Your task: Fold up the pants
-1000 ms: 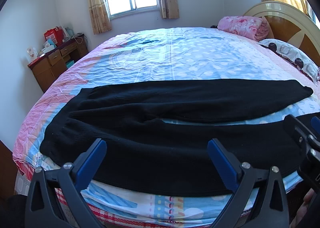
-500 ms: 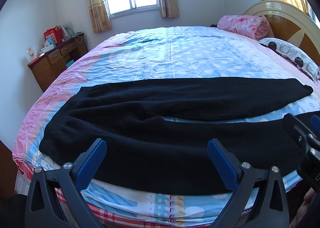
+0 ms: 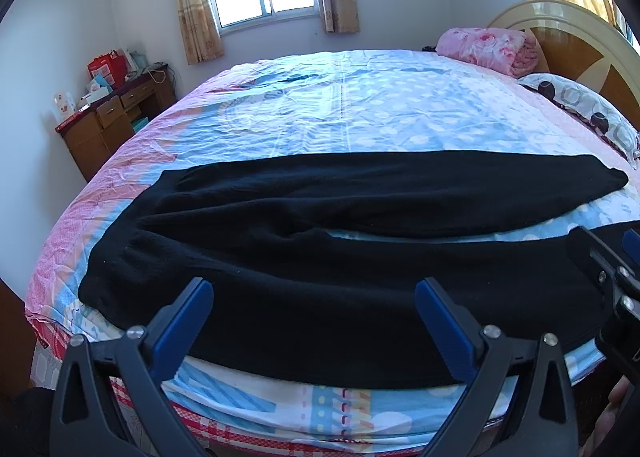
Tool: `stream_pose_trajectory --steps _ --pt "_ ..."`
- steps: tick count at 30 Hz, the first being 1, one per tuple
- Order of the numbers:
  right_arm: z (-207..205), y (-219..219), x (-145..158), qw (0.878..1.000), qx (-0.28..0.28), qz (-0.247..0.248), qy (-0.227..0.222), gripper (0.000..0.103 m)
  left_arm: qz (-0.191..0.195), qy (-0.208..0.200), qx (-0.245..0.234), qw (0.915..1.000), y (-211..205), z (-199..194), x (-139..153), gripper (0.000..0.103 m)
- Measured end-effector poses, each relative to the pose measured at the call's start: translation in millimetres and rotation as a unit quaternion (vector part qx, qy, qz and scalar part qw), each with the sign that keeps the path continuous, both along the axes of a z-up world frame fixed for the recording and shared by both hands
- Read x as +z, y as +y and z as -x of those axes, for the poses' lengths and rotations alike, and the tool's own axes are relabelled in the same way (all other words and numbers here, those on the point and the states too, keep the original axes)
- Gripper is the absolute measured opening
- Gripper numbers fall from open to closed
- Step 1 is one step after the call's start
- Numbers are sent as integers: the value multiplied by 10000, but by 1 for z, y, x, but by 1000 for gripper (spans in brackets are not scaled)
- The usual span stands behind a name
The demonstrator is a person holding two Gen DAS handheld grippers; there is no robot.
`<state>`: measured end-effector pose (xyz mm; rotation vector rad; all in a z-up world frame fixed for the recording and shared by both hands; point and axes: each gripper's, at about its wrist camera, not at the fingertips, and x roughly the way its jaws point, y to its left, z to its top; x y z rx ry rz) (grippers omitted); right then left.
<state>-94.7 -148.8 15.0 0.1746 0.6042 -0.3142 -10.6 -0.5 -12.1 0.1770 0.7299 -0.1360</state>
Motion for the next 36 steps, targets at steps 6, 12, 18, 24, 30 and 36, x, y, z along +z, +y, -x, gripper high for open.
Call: stream_pose_trajectory --steps 6,12,18,24,30,36 --pt "0 2 -2 10000 59 34 -17 102 -1 49 7 10000 2 -1 -3 103" --pt "-4 5 -5 9998 200 67 4 102 -96 92 -19 9999 8 -5 -11 103" --pt "-21 6 -1 9971 759 75 85 102 -156 124 -59 9998 35 -4 -19 103" --pt "-85 32 14 9737 2173 612 294 102 94 302 333 9989 78 -11 -28 103" --pt "-184 80 12 9244 3632 1010 571 74 -271 12 689 9973 99 -20 -28 103" --pt "-287 127 -25 8818 4362 1162 1367 66 -166 295 776 9964 116 -39 -43 103"
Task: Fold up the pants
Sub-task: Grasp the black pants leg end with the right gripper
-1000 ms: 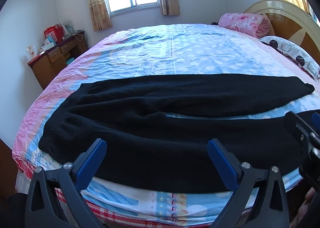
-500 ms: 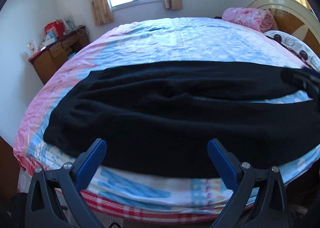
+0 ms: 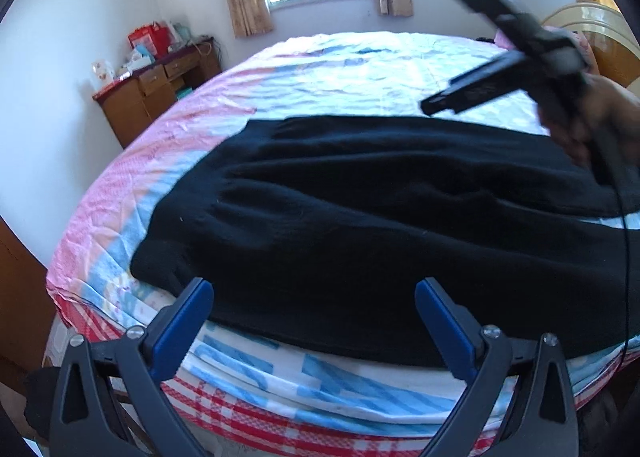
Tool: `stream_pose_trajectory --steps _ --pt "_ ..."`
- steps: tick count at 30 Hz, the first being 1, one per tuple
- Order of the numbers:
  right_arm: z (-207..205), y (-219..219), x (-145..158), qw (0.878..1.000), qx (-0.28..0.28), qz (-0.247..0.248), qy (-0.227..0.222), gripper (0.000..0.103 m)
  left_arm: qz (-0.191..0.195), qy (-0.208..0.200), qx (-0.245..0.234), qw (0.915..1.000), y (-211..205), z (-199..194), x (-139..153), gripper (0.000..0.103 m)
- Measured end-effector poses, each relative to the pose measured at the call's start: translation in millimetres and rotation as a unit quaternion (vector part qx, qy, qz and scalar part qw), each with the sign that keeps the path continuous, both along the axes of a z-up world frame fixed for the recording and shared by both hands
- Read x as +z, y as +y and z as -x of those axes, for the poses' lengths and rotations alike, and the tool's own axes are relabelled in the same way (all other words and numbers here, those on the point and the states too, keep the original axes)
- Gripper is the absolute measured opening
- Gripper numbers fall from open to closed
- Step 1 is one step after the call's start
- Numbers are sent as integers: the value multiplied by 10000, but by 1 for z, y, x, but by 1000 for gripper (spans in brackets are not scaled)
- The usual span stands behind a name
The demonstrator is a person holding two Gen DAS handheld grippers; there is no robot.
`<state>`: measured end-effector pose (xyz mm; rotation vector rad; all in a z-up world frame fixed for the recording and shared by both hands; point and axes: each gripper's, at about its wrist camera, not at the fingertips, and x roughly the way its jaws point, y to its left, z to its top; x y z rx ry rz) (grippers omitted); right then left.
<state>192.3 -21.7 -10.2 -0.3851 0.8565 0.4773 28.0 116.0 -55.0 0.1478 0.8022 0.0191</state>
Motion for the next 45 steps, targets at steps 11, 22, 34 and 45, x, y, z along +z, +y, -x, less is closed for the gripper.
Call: stream_pose_trajectory --steps 11,22,34,45 --pt "-64 25 -50 9938 598 64 933 10 239 341 -94 9991 11 -30 -16 103" --pt "-96 33 -49 9966 352 699 272 3 -22 454 -211 9987 8 -34 -27 103" --pt "-91 -8 4 9846 103 -1627 628 11 352 -41 26 9994 55 -86 39 103" --pt "-85 121 -31 9841 943 -1018 1110 11 46 738 1195 9901 83 -123 -8 101"
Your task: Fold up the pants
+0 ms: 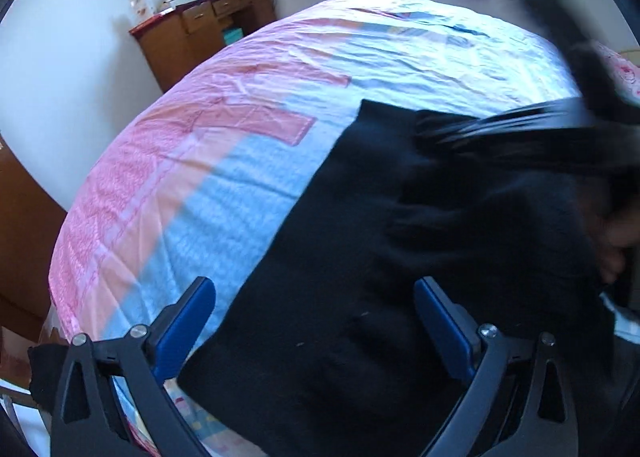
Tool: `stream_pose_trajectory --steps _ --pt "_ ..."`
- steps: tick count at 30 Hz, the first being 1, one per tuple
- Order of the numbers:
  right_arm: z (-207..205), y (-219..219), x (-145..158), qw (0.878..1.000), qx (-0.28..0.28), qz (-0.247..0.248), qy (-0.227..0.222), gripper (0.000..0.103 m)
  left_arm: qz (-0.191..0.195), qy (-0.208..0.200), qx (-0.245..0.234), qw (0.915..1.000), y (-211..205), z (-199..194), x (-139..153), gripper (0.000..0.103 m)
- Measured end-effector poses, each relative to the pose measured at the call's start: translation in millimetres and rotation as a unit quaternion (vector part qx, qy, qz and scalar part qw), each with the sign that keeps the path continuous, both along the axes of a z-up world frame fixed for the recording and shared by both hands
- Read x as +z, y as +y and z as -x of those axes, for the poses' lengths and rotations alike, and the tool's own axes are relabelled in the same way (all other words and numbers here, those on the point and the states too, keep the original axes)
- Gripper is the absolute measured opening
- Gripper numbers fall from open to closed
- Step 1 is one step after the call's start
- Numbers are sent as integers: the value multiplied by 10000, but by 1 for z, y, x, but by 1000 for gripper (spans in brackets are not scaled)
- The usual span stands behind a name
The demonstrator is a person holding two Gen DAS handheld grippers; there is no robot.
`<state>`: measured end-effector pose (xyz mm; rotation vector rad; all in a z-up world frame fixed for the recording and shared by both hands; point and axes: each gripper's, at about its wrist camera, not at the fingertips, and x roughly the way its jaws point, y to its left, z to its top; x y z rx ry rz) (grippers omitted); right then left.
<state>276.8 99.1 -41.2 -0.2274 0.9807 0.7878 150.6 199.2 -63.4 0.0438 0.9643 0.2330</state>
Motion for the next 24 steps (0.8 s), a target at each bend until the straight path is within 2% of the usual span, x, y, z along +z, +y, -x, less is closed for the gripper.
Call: stream_pose_trajectory --steps 1,2,3,5,7,9,12,15,17,19,22,24 --pt "-7 19 -13 9997 31 208 139 11 -41 -1 10 10000 2 1 -2 101" --pt "-11 36 -23 9989 -48 448 96 11 -79 18 19 10000 6 0 -3 102" --pt "-15 49 -23 9986 -144 487 -115 11 -57 3 17 10000 12 -1 -5 103" --pt "-23 65 -20 9985 -335 398 -187 12 144 -23 -12 9999 23 -3 -4 103" --pt "-37 79 -22 9983 -536 221 -55 12 148 -33 69 9999 32 -4 -1 103" --pt "-37 85 -26 9981 -563 151 -199 12 200 -17 71 9998 34 -4 2 103" --pt "-32 78 -19 9972 -656 -154 -316 12 13 -186 17 9998 24 -1 13 103" --pt "-22 35 16 9862 -1114 -1149 -433 12 -283 -532 -156 9981 7 5 31 103" --pt "-8 -1 43 9777 -1372 -1471 -605 12 -221 -651 -282 9972 -1 7 41 103" --pt "13 -47 67 9756 -1479 -1439 -752 12 -122 -728 -454 9962 -11 7 46 103" --pt "47 -122 81 9746 -1747 -1178 -763 12 -97 -797 -670 9945 -28 10 46 103" --pt "71 -179 76 9740 -2054 -665 -681 13 -93 -727 -831 9938 -41 11 41 103"
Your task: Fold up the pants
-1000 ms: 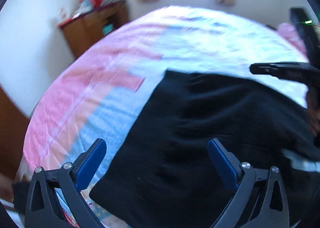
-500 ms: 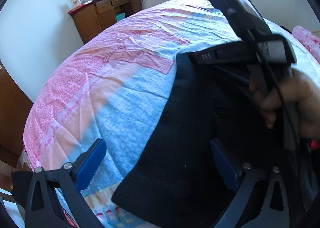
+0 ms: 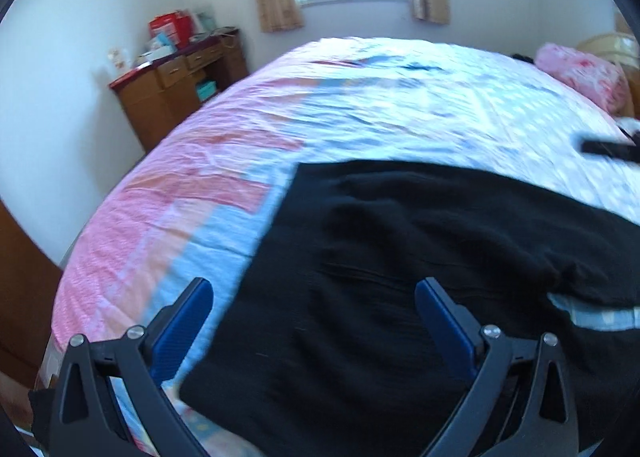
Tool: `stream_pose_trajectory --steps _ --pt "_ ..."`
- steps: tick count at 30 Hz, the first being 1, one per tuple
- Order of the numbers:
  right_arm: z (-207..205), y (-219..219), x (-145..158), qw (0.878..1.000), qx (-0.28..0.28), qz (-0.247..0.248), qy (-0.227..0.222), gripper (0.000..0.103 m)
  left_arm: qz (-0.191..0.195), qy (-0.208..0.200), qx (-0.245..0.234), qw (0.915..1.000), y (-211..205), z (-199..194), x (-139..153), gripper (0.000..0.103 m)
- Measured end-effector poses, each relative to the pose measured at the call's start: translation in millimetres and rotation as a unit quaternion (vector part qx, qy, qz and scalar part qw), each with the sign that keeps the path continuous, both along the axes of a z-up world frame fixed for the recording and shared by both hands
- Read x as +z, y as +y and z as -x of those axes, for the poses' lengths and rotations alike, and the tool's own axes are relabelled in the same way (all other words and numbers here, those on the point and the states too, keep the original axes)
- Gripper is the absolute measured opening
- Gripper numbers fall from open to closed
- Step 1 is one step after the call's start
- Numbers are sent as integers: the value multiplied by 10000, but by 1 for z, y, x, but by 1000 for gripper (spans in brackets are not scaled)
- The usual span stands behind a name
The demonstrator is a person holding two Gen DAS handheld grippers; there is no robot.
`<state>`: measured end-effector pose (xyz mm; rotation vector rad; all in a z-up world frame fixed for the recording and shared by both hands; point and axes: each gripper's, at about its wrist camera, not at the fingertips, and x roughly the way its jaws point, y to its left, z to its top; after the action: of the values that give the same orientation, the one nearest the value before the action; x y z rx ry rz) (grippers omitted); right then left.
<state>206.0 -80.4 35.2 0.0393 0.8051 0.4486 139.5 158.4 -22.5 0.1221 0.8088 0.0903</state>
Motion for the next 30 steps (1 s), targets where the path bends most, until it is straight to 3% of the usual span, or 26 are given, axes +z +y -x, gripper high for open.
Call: stream_pose_trajectory --steps 2,5,9,10,13,15,16,18,20,23,24,26,27,30 --pt "30 -57 -12 9972 -462 503 296 13 2 105 -109 9999 -10 2 -8 103" --pt "77 -138 -38 9819 -1289 1168 744 13 2 254 -209 9995 -22 6 -20 103" --pt "120 -210 -64 9638 -2026 1228 1226 13 -151 536 -111 9984 -24 8 -40 103" --pt "128 -228 -71 9536 -2331 1374 1323 13 -172 649 -49 9977 -22 7 -46 103" --pt "142 -266 -72 9478 -2715 1202 1163 13 -82 670 64 9977 -17 8 -46 103" --pt "154 -293 -60 9235 -3386 1467 1043 13 -167 636 162 9977 -19 10 -37 103" --pt "159 -309 -52 9140 -3702 1374 937 13 -172 563 175 9981 -21 13 -32 103" --pt "173 -341 -48 9059 -4012 1047 858 13 -134 410 125 9990 -27 18 -21 103" --pt "183 -376 -55 8959 -4186 956 1143 13 -138 273 59 9995 -37 22 -11 103" --pt "201 -419 -58 8963 -4276 512 1057 12 -133 166 -148 9997 -59 25 -2 103" --pt "206 -431 -53 8873 -4476 428 1025 12 -141 163 -256 9994 -68 25 0 103" --pt "219 -442 -38 8437 -5214 840 963 14 -186 169 -436 9987 -85 24 4 103" --pt "226 -441 -31 8330 -5378 989 845 14 -212 160 -504 9984 -93 23 5 103" --pt "245 -423 -10 8614 -5044 478 351 14 -266 185 -646 9974 -115 16 3 103"
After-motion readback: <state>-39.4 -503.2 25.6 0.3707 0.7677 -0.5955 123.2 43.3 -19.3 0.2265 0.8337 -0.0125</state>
